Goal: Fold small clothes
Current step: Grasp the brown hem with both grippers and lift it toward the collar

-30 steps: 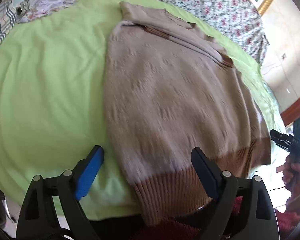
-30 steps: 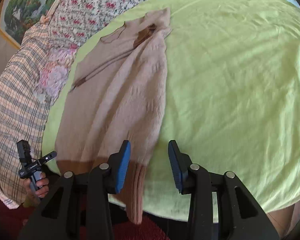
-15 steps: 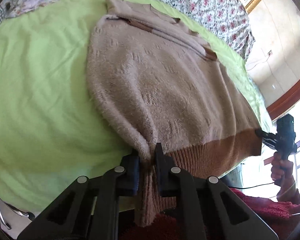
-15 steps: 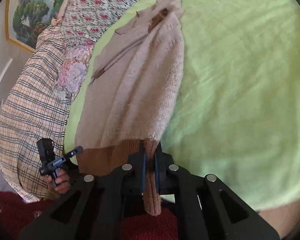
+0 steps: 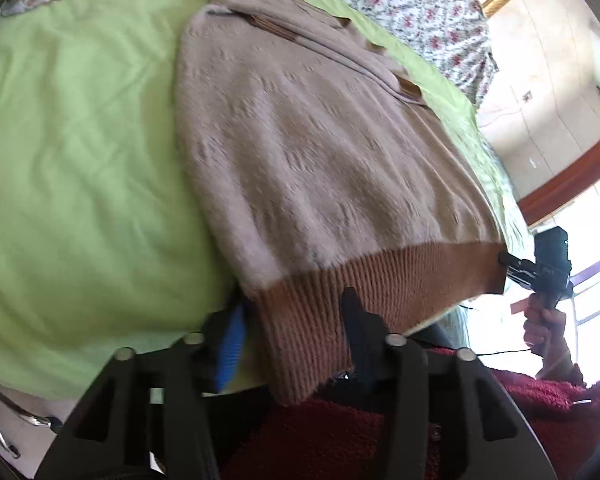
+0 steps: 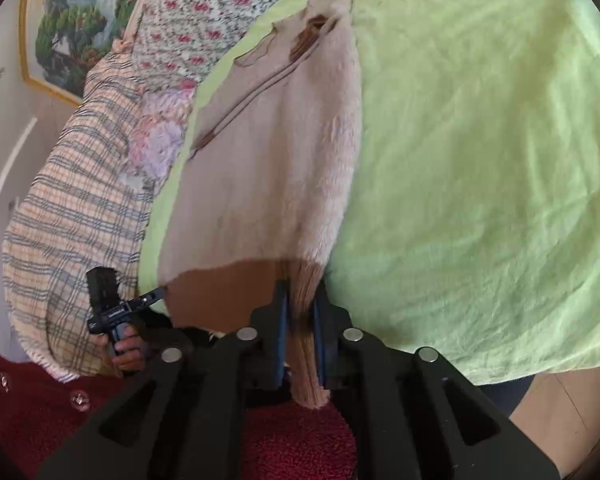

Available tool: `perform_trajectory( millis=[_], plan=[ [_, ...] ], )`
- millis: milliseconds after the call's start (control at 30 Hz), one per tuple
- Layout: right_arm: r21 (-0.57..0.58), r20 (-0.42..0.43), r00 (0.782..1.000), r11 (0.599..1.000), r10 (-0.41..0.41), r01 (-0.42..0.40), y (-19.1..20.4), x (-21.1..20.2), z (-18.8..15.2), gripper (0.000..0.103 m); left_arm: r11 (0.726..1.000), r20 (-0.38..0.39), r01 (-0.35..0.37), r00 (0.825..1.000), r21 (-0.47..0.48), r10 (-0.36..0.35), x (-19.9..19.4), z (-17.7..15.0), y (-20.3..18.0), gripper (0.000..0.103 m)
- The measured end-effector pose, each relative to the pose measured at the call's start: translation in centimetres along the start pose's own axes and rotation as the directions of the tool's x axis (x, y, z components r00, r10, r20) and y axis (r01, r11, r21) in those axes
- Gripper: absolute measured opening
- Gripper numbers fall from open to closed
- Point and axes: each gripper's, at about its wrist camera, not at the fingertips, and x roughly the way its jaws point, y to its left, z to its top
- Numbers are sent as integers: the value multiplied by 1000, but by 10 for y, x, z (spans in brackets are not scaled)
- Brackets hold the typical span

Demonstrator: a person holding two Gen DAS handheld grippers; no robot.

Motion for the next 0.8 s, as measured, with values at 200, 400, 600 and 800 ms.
perform_trajectory(
  millis=[200,400,600,800],
  plan=[
    [-12,-4,998,998,69,-69,5,17,0,21,998,16,30,999,64,-31,11,3,-16,26],
    [-64,31,988,987,148,-146,19,4,-5,9,991,79,12,997,132,-23,-4,-6,-30,7],
    [-21,110,960,966,258,-257,15,-7,2,9,993,202,96,973,69,-108,-38,4,-24,5],
    [-92,231,899,928,372,-361,36,-25,46,9,985,404,125,900,115,-161,-87,49,-39,5]
  ],
)
